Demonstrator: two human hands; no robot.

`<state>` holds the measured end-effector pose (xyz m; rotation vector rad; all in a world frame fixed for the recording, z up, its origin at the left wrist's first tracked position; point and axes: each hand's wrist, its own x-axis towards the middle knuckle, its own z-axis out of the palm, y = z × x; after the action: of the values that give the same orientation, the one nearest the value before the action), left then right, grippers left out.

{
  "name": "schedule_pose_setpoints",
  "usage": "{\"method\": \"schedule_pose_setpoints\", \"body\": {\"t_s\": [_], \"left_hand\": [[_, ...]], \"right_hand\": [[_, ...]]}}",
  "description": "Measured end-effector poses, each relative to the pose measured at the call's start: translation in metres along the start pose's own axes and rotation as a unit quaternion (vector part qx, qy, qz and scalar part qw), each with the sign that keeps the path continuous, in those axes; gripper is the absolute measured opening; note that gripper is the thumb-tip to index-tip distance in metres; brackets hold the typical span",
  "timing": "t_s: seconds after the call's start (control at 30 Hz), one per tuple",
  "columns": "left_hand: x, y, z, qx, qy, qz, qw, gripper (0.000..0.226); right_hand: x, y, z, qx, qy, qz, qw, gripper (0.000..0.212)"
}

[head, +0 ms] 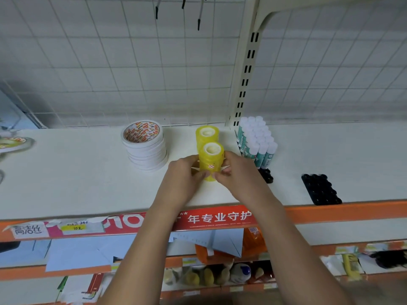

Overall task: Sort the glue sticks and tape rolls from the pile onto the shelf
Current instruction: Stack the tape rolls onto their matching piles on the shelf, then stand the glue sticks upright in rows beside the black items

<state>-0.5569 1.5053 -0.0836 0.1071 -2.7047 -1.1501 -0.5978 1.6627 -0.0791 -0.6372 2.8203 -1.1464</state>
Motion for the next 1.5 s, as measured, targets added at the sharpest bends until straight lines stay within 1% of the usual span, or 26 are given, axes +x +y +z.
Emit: {"method": "schedule_pose_setpoints", "body": {"t_s": [0.17, 0.27, 0.4, 0.43, 0.5, 0.6, 0.7, 0.83, 1.07, 1.27, 1.33, 1.5], "left_hand": [[0.007, 0.000, 0.003, -0.002, 0.009, -0.006, 1.000, 0.021], [0.006, -0.002, 0.005, -0.004, 0.014, -0.009, 1.000, 0.021], [0.000, -0.004, 0.004, 0.015, 0.019, -0.049, 0.999, 0.041], [-0.003, -0.005, 0.002, 0.028, 0.026, -0.057, 0.998, 0.042], [-0.013, -0.007, -0.004, 0.056, 0.044, -0.054, 0.996, 0.033], [-0.032, -0.010, -0.021, 0.094, 0.050, -0.047, 0.993, 0.024], [-0.051, -0.016, -0.047, 0.140, 0.057, -0.045, 0.988, 0.024], [-0.081, -0.039, -0.092, 0.219, 0.103, -0.040, 0.969, 0.021], [-0.155, -0.110, -0.192, 0.246, 0.191, -0.121, 0.943, 0.024], [-0.232, -0.181, -0.282, 0.288, 0.220, -0.202, 0.910, 0.023], [-0.253, -0.204, -0.310, 0.287, 0.226, -0.218, 0.905, 0.022], [-0.287, -0.253, -0.366, 0.290, 0.247, -0.245, 0.892, 0.029]], "right_hand": [[0.005, -0.003, 0.002, 0.023, 0.010, 0.006, 1.000, 0.033], [0.004, -0.001, 0.001, 0.018, 0.000, 0.011, 1.000, 0.034], [-0.009, 0.002, 0.001, -0.016, 0.004, 0.034, 0.999, 0.041], [-0.015, 0.002, 0.000, -0.034, 0.010, 0.046, 0.998, 0.041], [-0.026, 0.000, 0.001, -0.061, 0.016, 0.053, 0.997, 0.034], [-0.039, -0.018, 0.009, -0.057, -0.001, 0.026, 0.998, 0.017], [-0.038, -0.049, 0.026, -0.043, -0.024, -0.022, 0.999, 0.010], [-0.031, -0.096, 0.060, -0.053, -0.056, -0.101, 0.992, 0.012], [-0.025, -0.202, 0.148, -0.076, -0.126, -0.229, 0.962, 0.020], [-0.036, -0.304, 0.238, -0.065, -0.182, -0.282, 0.940, 0.027], [-0.042, -0.336, 0.266, -0.050, -0.192, -0.294, 0.935, 0.026], [-0.055, -0.399, 0.328, -0.025, -0.203, -0.310, 0.928, 0.025]]}}
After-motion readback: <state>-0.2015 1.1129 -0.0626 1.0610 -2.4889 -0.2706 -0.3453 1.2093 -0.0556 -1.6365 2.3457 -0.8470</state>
